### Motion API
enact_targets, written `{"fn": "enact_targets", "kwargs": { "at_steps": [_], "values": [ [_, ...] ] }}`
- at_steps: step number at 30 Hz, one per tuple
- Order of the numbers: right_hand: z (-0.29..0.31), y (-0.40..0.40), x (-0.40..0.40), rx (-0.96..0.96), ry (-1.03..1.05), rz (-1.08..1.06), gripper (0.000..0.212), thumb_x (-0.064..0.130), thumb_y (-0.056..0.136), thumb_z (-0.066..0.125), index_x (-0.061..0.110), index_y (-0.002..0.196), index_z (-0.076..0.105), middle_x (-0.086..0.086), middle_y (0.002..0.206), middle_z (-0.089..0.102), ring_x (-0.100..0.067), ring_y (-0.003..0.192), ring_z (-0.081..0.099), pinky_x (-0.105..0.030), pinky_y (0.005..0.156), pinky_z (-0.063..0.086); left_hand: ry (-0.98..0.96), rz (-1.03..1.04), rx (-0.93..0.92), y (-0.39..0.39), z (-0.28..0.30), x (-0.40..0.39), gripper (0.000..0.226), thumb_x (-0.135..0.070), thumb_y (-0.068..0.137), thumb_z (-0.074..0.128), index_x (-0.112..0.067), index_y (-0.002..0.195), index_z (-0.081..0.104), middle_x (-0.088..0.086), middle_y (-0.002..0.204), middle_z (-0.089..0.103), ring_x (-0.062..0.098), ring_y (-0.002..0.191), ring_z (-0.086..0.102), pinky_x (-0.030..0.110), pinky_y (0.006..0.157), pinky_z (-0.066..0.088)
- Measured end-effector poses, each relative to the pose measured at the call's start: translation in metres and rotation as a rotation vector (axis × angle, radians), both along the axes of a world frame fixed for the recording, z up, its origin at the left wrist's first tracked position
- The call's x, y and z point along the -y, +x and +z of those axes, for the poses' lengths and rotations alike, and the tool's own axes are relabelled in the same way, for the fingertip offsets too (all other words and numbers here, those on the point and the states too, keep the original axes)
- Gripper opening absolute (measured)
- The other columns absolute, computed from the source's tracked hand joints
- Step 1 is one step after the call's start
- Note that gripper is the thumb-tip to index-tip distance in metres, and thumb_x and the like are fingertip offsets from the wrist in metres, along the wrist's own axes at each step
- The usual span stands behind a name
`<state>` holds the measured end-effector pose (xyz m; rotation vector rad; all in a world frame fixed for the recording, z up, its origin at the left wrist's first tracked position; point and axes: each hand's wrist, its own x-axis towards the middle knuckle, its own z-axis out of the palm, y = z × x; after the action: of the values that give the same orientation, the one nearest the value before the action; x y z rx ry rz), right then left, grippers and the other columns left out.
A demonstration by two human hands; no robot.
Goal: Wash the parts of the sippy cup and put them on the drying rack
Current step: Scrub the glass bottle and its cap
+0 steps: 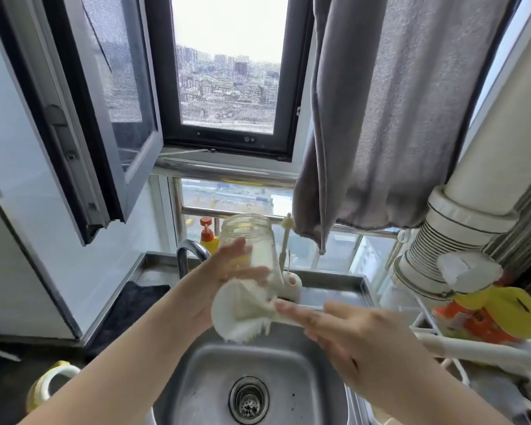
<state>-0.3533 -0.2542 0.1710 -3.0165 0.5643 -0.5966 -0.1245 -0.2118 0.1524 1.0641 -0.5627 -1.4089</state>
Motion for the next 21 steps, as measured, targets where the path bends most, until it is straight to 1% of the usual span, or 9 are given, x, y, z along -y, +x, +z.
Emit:
{"fn": "enact_targets", "kwargs": {
  "at_steps": [2, 4, 6, 8, 11, 15, 17, 19, 21],
  "values": [
    [-0.01, -0.01, 0.008, -0.017, -0.036, -0.051, 0.057, 0.025, 0.081, 0.053, 0.049, 0.132, 0.043, 0.018, 0.067, 0.059, -0.003, 0.039, 0.046, -0.018, 0.035, 0.038, -0.002, 0.018, -0.032, 0.007, 0.0, -0.001, 0.08, -0.053, 0.064, 0.07, -0.012, 0.129, 0.049, 0.019, 0.113, 0.068, 0.035, 0.102, 0.066, 0.046, 0.076, 0.055],
    [-0.013, -0.013, 0.017, -0.002, -0.063, -0.133, 0.07, 0.02, 0.074, 0.06, 0.05, 0.134, 0.038, 0.015, 0.059, 0.05, -0.008, 0.034, 0.04, -0.02, 0.034, 0.03, 0.007, 0.046, -0.123, 0.01, 0.0, -0.001, 0.082, -0.054, 0.066, 0.071, -0.011, 0.132, 0.049, 0.019, 0.116, 0.066, 0.036, 0.105, 0.065, 0.048, 0.077, 0.056],
    [-0.013, -0.009, 0.019, 0.066, -0.085, -0.164, 0.072, 0.016, 0.075, 0.059, 0.046, 0.137, 0.036, 0.011, 0.058, 0.045, -0.012, 0.034, 0.037, -0.023, 0.031, 0.032, -0.023, 0.038, -0.232, 0.009, 0.004, 0.001, 0.081, -0.06, 0.07, 0.072, -0.01, 0.131, 0.053, 0.016, 0.124, 0.062, 0.037, 0.112, 0.06, 0.055, 0.085, 0.051],
    [-0.011, -0.002, 0.016, 0.179, -0.105, -0.176, 0.06, 0.019, 0.084, 0.051, 0.042, 0.138, 0.037, 0.008, 0.059, 0.046, -0.012, 0.036, 0.037, -0.025, 0.03, 0.038, -0.106, 0.04, -0.325, 0.002, 0.008, 0.001, 0.057, -0.058, 0.081, 0.058, -0.013, 0.114, 0.067, 0.012, 0.119, 0.063, 0.034, 0.109, 0.06, 0.054, 0.085, 0.051],
    [-0.018, 0.015, 0.008, 0.306, -0.088, -0.206, 0.047, 0.026, 0.092, 0.042, 0.034, 0.138, 0.04, 0.009, 0.06, 0.045, -0.007, 0.042, 0.033, -0.026, 0.033, 0.04, -0.202, 0.053, -0.475, -0.013, 0.007, 0.003, 0.051, -0.057, 0.086, 0.047, -0.015, 0.091, 0.075, 0.013, 0.109, 0.065, 0.032, 0.103, 0.06, 0.047, 0.088, 0.052],
    [-0.041, 0.013, 0.0, 0.248, -0.107, -0.141, 0.066, 0.014, 0.083, 0.048, 0.037, 0.143, 0.034, 0.007, 0.062, 0.041, -0.01, 0.043, 0.035, -0.026, 0.036, 0.04, -0.245, 0.123, -0.59, -0.025, 0.004, -0.001, 0.052, -0.049, 0.09, 0.047, -0.011, 0.073, 0.077, 0.014, 0.094, 0.066, 0.029, 0.082, 0.064, 0.046, 0.08, 0.055],
    [-0.037, 0.0, 0.008, 0.225, -0.118, -0.148, 0.071, 0.014, 0.083, 0.051, 0.039, 0.145, 0.029, 0.008, 0.061, 0.042, -0.009, 0.042, 0.034, -0.027, 0.034, 0.041, -0.238, 0.116, -0.631, -0.025, 0.002, -0.003, 0.047, -0.047, 0.091, 0.047, -0.011, 0.088, 0.076, 0.015, 0.11, 0.064, 0.034, 0.092, 0.064, 0.052, 0.082, 0.054],
    [-0.026, -0.003, 0.017, 0.258, -0.092, -0.201, 0.062, 0.02, 0.089, 0.048, 0.039, 0.144, 0.03, 0.007, 0.059, 0.042, -0.009, 0.04, 0.034, -0.028, 0.032, 0.04, -0.205, 0.132, -0.677, -0.028, 0.0, -0.003, 0.043, -0.044, 0.088, 0.057, -0.012, 0.116, 0.068, 0.019, 0.125, 0.059, 0.039, 0.1, 0.062, 0.054, 0.08, 0.054],
    [-0.02, 0.008, 0.019, 0.297, -0.08, -0.192, 0.051, 0.023, 0.093, 0.043, 0.035, 0.142, 0.035, 0.008, 0.059, 0.042, -0.008, 0.041, 0.033, -0.024, 0.034, 0.038, -0.176, 0.12, -0.705, -0.034, -0.002, -0.001, 0.059, -0.041, 0.08, 0.068, -0.009, 0.129, 0.059, 0.025, 0.12, 0.06, 0.041, 0.099, 0.063, 0.056, 0.083, 0.052]
  ]
}}
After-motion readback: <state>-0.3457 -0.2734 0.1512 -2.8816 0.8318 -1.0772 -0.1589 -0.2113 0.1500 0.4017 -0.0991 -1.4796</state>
